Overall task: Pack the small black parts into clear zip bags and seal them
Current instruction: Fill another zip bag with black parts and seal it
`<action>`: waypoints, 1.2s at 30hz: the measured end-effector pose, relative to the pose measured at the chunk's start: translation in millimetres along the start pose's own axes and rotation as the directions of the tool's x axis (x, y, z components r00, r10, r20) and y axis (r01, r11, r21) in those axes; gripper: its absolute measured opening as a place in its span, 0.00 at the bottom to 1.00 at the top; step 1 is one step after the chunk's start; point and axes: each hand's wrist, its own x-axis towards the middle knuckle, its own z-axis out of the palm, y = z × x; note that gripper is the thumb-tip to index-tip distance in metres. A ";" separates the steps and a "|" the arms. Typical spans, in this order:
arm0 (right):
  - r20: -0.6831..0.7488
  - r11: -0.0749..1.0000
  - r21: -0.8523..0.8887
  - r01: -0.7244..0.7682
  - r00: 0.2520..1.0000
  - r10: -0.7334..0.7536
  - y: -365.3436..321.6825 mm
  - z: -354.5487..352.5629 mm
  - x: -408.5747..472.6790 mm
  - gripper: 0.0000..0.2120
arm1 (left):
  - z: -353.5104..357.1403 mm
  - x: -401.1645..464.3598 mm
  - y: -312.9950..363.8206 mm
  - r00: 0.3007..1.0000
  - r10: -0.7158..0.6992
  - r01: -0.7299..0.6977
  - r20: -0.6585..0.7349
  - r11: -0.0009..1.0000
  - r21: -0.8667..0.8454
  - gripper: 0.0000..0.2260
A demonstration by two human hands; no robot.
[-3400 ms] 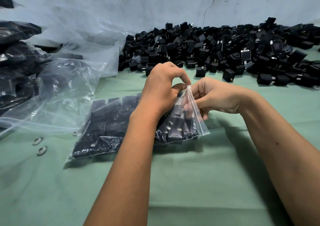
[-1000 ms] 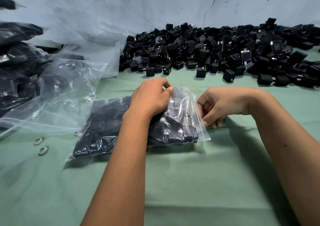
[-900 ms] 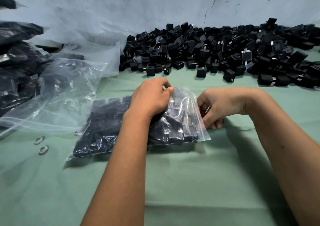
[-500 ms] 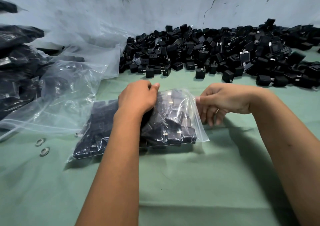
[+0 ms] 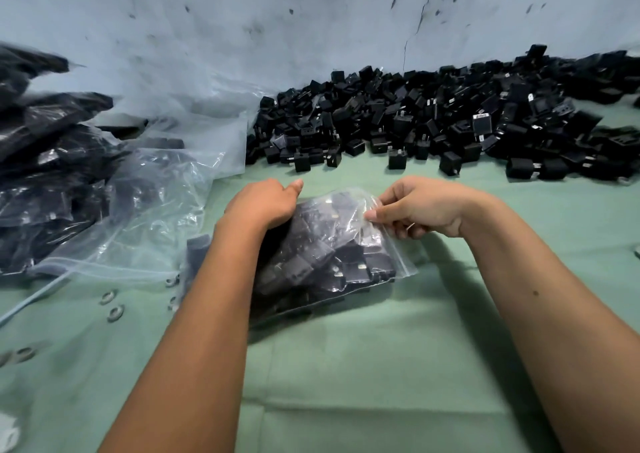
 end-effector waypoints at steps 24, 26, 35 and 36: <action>-0.483 0.934 -0.356 -0.039 0.863 -0.148 -1.3 18.5 10.6 0.29 | 22.8 -52.0 -44.1 0.987 -0.080 -0.038 -0.137 0.719 -0.694 0.09; -0.470 0.922 -0.375 -0.096 0.877 -0.100 0.3 10.0 7.0 0.28 | 30.6 -41.4 -34.0 0.978 0.019 -0.155 -0.206 0.724 -0.672 0.09; -0.327 0.982 -0.080 -0.171 0.935 0.136 7.2 0.3 3.0 0.21 | 15.7 -4.1 30.6 0.845 0.513 -0.361 0.154 0.758 -0.543 0.13; -0.323 0.987 -0.047 -0.157 0.937 0.133 9.3 0.0 3.9 0.18 | 16.7 -1.6 34.9 0.838 0.521 -0.379 0.159 0.768 -0.517 0.12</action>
